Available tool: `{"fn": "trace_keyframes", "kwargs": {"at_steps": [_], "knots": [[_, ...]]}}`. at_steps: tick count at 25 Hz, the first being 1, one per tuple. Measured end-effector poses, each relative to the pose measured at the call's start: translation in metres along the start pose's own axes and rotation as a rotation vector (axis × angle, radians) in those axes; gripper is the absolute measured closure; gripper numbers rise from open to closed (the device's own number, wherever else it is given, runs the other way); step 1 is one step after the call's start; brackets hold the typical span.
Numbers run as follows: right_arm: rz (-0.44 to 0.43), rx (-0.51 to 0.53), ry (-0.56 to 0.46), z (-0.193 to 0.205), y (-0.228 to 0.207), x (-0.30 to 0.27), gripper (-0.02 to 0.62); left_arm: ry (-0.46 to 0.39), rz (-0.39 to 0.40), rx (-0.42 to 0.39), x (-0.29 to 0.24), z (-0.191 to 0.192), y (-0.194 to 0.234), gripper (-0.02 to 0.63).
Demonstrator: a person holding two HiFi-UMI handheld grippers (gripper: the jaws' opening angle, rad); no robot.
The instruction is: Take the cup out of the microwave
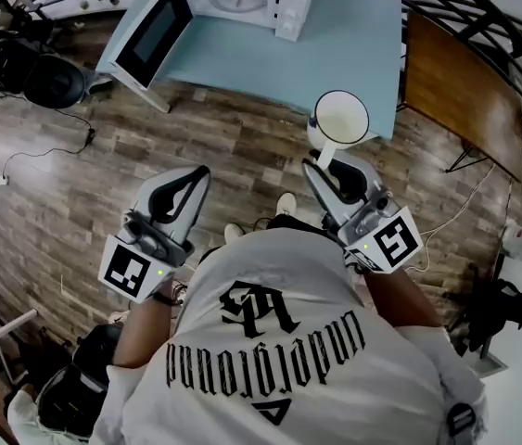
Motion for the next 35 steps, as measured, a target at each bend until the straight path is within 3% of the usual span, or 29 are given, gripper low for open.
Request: {"fn": "trace_keyframes", "kwargs": {"at_steps": [7,17,21,35], "knots": [[0.024,-0.002,0.023,0.008,0.061,-0.020,0.543,-0.008,-0.016,0.008,0.069,0.008,0.027,0.555],[0.058,-0.010,0.023,0.009,0.130,-0.020,0.542,-0.004,0.023,0.022,0.129,0.018,0.017,0.555],[0.061,-0.015,0.025,0.011,0.142,-0.022,0.541,-0.023,0.037,-0.027,0.141,0.022,0.017,0.555],[0.048,-0.002,0.029,0.010,0.145,-0.024,0.541,-0.026,0.038,-0.019,0.142,0.025,0.018,0.555]]}}
Point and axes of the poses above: the fingertips, and each gripper's own axes: x backward along the fingers, y to its left, z out of its underside, the point moved 2 cm from there along x, backward along the fingers, and after that the axes turned 3 degrees about x, right-handed, at the moved point
